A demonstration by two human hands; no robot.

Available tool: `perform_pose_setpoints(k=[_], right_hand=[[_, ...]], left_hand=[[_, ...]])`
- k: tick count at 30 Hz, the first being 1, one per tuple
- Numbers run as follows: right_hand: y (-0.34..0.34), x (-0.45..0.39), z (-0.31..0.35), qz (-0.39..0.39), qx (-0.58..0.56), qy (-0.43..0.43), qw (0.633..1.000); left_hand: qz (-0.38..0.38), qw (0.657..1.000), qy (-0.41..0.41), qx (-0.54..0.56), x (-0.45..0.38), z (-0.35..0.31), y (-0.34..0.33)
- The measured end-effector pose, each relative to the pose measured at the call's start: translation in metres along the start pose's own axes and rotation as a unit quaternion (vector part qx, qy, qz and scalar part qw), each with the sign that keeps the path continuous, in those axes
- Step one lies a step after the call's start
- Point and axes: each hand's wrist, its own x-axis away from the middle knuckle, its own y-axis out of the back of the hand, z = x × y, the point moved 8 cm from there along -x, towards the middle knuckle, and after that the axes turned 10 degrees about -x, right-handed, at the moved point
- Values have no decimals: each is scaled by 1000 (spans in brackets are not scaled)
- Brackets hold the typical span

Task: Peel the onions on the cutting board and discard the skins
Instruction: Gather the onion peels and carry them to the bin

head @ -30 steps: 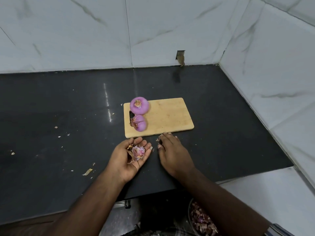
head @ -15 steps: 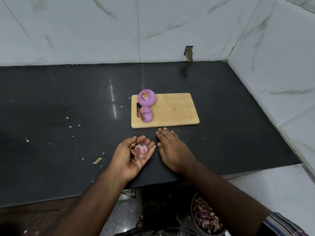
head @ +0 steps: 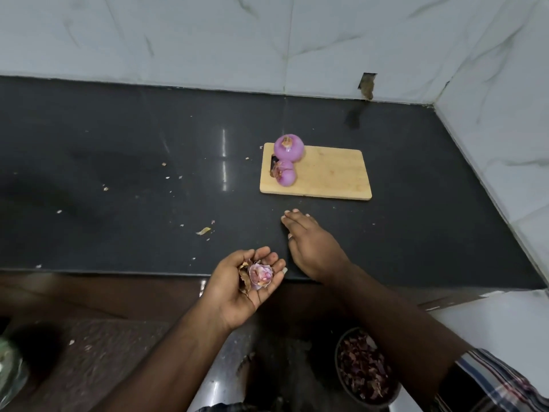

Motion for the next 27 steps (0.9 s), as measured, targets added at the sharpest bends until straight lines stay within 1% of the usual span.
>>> perform_pose_setpoints(k=[4,7,9,11,14,18,20,23,24,25,27], right_hand=[[-4,8,11,4,-16,21,1000],[-8,17,20,21,-27,37,999],[-13,24,31,31,-43,48,997],[-19,32,47,38,-56,62,996],[-35,48,74,63,-102,75,990],[-58,64,114,100,-179,102,974],[-55,62,122,79,-218,98,968],[-35,28,106,-10,-234,44,971],[-27,12,96,-36,-215,29,976],[-23,-4,85,-47,-184,16,982],[-28,-32,65,-12,-108,-20,994]], left_hand=[[-5,999,37,2,12,32,26],[-38,997,61,-17,10,50,53],[-59,996,60,-22,6,49,64],[-62,997,52,-20,1,44,69],[-55,997,41,-25,-7,38,73],[-34,999,25,-34,-11,28,77],[-24,998,29,-45,-12,25,77],[-8,996,62,-57,-14,26,82],[-3,996,70,-54,-15,26,83],[-4,996,76,-51,-16,26,85],[-4,996,81,-47,-17,23,89]])
